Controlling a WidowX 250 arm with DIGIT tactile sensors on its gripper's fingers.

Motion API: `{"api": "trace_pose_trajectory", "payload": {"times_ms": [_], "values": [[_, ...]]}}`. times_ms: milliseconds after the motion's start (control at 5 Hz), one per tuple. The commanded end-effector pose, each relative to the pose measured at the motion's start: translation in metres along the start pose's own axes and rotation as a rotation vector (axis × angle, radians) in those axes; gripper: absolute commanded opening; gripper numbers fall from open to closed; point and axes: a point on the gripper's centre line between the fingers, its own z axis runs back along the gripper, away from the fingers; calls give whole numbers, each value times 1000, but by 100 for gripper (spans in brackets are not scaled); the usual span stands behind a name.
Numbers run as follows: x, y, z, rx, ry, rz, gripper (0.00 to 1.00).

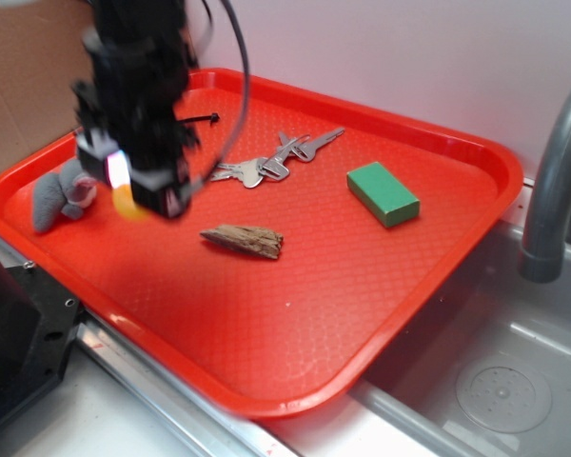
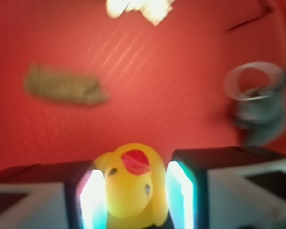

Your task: Grab the yellow duck.

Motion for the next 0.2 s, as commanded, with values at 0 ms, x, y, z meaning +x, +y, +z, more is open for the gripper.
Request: {"api": "trace_pose_trajectory", "payload": {"times_ms": [0], "values": [[3, 35, 103, -65, -114, 87, 0]]}}
